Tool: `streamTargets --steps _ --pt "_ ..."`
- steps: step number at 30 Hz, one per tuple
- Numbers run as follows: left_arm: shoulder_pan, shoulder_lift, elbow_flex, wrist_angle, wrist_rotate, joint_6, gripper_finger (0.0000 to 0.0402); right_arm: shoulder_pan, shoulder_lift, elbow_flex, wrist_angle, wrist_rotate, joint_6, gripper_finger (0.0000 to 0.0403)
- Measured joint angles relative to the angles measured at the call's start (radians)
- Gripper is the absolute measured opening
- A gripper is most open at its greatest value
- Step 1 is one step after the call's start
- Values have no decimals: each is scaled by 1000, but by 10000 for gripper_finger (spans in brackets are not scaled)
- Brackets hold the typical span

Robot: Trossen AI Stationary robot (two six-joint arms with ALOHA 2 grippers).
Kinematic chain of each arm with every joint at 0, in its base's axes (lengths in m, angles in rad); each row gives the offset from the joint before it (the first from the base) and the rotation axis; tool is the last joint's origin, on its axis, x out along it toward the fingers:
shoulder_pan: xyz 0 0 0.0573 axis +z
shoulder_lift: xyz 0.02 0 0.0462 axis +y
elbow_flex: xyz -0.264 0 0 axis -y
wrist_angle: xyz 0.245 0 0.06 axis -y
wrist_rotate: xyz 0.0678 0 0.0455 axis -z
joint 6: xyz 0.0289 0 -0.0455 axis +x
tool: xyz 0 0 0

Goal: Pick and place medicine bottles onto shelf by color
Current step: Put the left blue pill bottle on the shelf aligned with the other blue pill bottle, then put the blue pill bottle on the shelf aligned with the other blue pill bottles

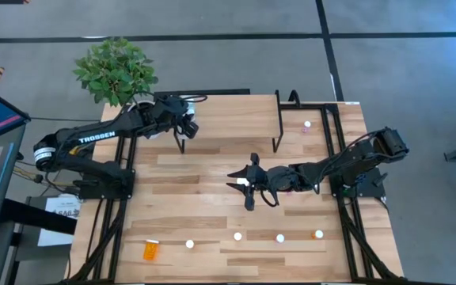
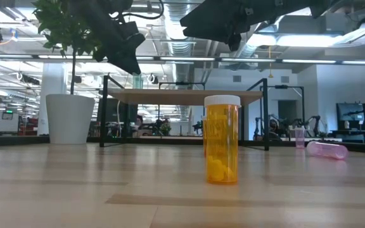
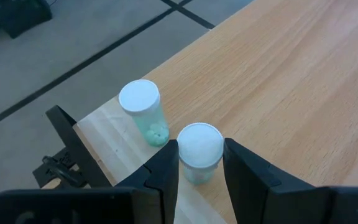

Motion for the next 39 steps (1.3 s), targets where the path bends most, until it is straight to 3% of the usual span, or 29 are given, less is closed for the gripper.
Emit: streamTargets --steps 22,39 --pt "0 -1 0 -10 -1 -3 98 0 0 0 0 0 2 155" --pt "0 -1 -2 -16 5 -6 179 0 0 0 0 0 1 155"
